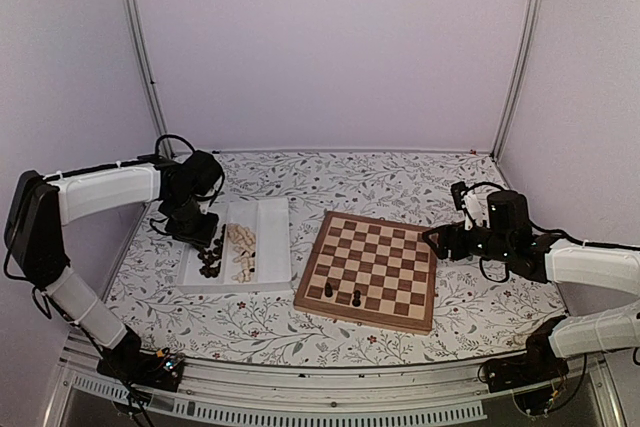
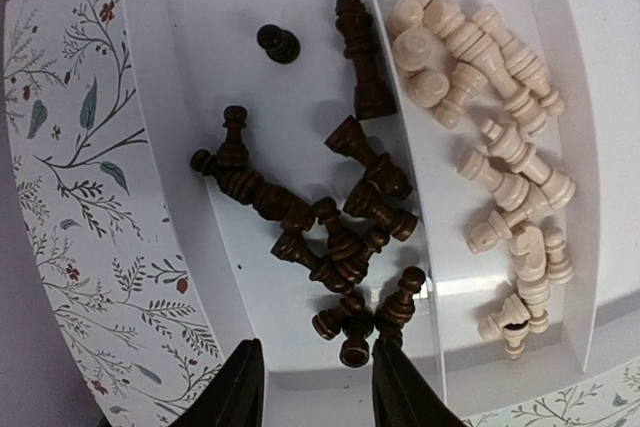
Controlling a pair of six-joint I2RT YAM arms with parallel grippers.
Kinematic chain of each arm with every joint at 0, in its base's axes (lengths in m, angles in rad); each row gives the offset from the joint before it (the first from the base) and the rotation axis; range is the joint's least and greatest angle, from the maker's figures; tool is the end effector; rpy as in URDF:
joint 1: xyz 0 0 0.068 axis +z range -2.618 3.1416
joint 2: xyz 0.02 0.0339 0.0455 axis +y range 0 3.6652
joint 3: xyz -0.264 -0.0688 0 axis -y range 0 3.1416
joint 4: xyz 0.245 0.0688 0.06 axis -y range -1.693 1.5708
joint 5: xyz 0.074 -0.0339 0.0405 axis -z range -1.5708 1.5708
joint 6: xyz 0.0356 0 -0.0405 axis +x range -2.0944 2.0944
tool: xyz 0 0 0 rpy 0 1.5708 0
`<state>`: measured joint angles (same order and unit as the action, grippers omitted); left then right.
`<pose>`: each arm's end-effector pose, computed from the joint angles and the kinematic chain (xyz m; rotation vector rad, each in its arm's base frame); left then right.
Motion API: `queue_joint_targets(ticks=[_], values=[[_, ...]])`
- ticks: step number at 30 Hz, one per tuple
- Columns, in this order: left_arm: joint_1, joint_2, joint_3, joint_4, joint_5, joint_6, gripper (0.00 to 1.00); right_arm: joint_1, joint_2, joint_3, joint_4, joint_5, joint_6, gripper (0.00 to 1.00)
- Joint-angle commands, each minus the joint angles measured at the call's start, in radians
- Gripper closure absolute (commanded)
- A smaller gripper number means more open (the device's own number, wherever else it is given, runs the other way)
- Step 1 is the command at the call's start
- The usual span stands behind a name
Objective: Set up the chess pieces on the board
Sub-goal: Pick up the chess piece from the storage box.
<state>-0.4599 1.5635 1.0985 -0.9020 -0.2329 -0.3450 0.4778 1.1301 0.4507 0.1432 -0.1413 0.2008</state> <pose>0.2599 -0.1196 0.2149 0.1300 2.8548 0.1931 0.2016 0.1100 0.1892 -0.3823 2.1162 0.5503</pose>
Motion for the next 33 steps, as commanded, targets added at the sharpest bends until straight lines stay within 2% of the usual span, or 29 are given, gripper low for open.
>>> queue_joint_targets(ticks=[1, 11, 20, 33], values=[[0.022, 0.017, -0.019, 0.001, -0.011, -0.002, 0.60, 0.006, 0.009, 0.011, 0.021, -0.013, -0.001, 0.19], [0.029, 0.064, -0.033, 0.014, 0.045, 0.003, 0.64, 0.005, 0.002, 0.007, 0.021, -0.013, 0.000, 0.19], [0.025, 0.011, -0.080, -0.003, 0.132, -0.038, 0.67, 0.006, 0.013, 0.010, 0.027, -0.017, 0.002, 0.19], [0.024, 0.077, -0.092, -0.007, 0.153, -0.053, 0.73, 0.006, 0.010, 0.006, 0.025, -0.015, 0.005, 0.19]])
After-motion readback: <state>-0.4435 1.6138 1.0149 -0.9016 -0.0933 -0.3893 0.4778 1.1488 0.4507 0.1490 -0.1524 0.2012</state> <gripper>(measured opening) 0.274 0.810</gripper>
